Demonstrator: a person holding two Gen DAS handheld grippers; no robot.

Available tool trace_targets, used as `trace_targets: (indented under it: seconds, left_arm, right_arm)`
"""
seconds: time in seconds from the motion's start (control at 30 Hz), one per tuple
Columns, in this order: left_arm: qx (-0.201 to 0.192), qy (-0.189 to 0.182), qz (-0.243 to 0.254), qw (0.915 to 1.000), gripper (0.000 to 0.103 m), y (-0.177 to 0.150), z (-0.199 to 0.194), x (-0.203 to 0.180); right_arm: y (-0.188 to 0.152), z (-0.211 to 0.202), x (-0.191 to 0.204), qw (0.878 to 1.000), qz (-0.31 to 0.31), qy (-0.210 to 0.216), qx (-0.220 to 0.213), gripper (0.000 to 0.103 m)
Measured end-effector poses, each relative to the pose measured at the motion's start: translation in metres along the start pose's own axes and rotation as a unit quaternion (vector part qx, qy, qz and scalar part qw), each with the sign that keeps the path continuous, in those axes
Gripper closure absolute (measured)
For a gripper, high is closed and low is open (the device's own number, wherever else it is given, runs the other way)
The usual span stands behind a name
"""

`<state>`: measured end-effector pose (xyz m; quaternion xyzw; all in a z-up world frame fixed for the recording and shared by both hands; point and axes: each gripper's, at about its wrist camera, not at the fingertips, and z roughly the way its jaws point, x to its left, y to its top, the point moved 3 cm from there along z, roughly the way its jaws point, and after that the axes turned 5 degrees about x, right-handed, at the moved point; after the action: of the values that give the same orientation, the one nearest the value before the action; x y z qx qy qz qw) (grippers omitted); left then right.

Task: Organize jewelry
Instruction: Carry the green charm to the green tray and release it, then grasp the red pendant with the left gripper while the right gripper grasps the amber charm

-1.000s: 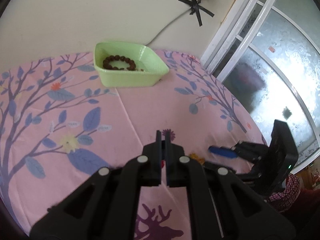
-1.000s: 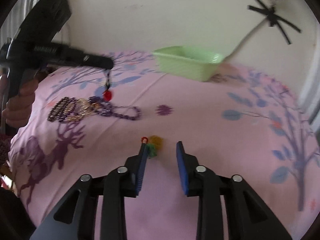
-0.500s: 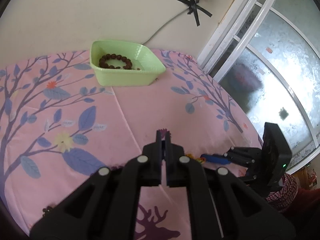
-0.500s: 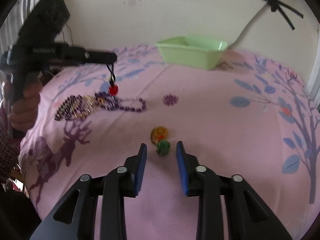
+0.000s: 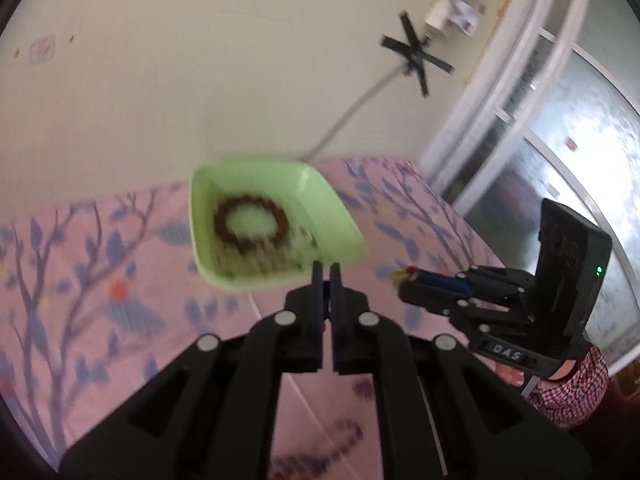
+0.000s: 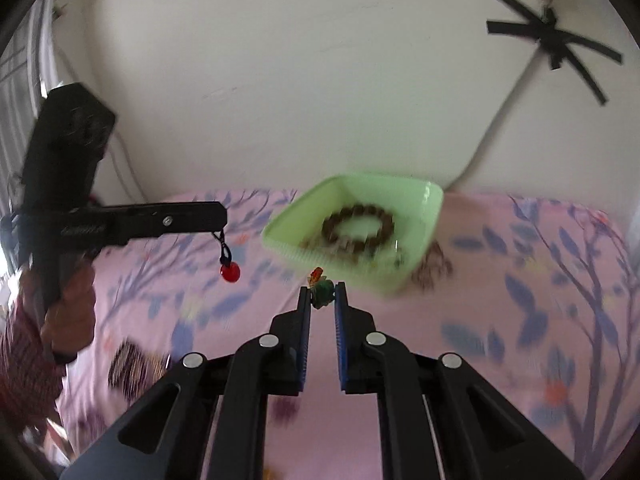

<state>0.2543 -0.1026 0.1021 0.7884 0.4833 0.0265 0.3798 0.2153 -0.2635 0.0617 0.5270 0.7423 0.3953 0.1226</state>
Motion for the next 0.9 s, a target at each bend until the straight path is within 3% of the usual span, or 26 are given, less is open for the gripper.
trace_targets:
  seconds: [0.2,0.27,0.37,0.57,0.9]
  left_arm:
    - [0.006,0.033,-0.021,0.9992,0.099,0.044,0.038,0.021]
    - [0.035,0.048,-0.025,0.9979,0.092,0.045,0.058,0.027]
    - [0.067,0.066,-0.026,0.9952,0.092,0.035,0.074,0.031]
    - [0.041,0.06,-0.022,0.9971,0.092,-0.003,0.026,0.029]
    - [0.041,0.047,-0.024,0.9978,0.092,-0.124,-0.046,0.027]
  right_arm:
    - [0.04,0.045,-0.024,1.0,0.023,0.003,0.016,0.103]
    - [0.041,0.059,-0.031,0.999,0.03,-0.007,0.032,0.093]
    - [0.031,0.061,-0.034,0.998,0.043,-0.006,0.037,0.092]
    - [-0.004,0.019,-0.014,0.999,0.037,0.01,-0.005,0.092]
    - [-0.098,-0.012,0.024,0.998,0.042,0.038,0.024,0.093]
